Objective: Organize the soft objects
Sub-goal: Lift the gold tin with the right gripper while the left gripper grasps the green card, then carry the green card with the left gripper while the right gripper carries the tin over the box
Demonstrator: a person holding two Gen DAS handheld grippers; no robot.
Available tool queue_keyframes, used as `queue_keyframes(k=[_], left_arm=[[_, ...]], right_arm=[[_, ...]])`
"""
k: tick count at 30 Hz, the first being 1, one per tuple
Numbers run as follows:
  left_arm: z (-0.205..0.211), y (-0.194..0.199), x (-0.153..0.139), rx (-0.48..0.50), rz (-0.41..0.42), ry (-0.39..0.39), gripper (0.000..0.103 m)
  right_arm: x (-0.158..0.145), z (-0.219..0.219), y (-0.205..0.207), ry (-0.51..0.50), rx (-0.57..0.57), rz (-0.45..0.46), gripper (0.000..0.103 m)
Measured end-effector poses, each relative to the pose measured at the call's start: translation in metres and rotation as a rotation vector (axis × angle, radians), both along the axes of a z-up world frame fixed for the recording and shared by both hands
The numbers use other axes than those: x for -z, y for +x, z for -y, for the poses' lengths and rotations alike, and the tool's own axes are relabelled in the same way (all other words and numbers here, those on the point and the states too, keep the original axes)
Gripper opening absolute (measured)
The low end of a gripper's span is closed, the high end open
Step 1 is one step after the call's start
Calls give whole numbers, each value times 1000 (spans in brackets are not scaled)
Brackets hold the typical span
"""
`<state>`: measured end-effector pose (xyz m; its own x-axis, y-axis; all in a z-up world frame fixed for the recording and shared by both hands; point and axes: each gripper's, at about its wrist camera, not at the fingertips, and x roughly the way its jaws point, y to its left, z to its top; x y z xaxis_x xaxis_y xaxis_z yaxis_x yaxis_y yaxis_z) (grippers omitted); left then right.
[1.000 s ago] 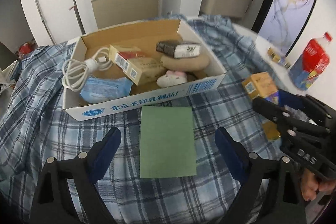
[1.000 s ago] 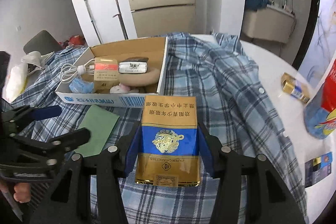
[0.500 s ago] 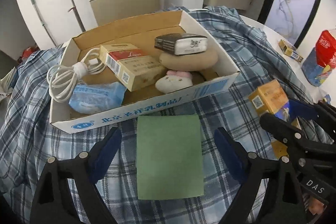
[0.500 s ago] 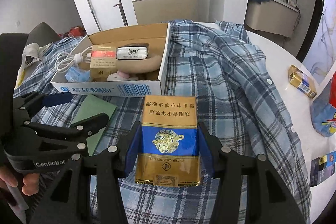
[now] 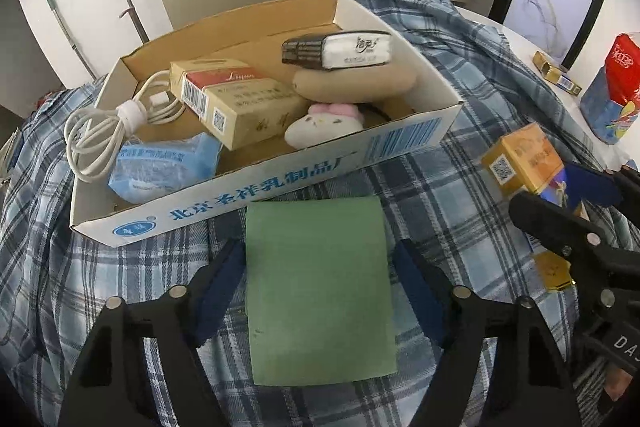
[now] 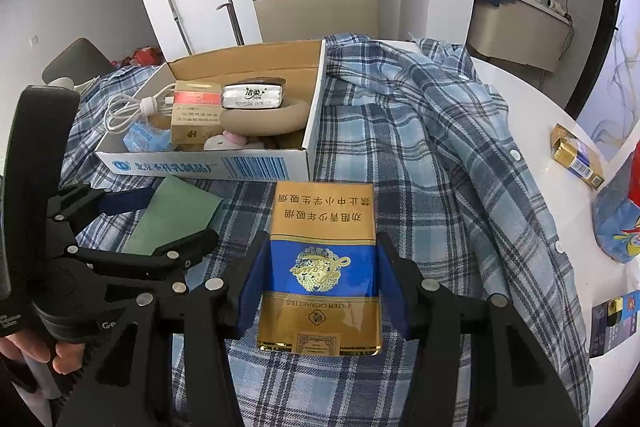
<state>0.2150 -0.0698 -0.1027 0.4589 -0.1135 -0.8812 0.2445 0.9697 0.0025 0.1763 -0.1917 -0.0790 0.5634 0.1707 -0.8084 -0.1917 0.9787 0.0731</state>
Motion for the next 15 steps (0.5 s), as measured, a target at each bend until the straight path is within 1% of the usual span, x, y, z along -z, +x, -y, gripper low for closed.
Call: queue_keyframes(k=[1, 3, 6, 11, 13, 15], left_arm=[[0, 0, 0, 0, -2, -6, 73], [-2, -2, -3, 5, 5, -21, 72], [-1, -11, -14, 17, 67, 2, 71], [-3, -32, -39, 15, 164, -15, 71], [-7, -46, -50, 12, 237, -42, 71], [-15, -69, -62, 7, 377, -86, 71]], right_arm=[[0, 0, 0, 0, -1, 1, 51], [0, 0, -1, 1, 1, 4, 51], [-3, 1, -2, 13, -4, 13, 51], [-13, -1, -10, 58, -38, 76, 51], [-19, -2, -15, 75, -55, 112, 51], [-25, -3, -20, 85, -64, 156, 51]])
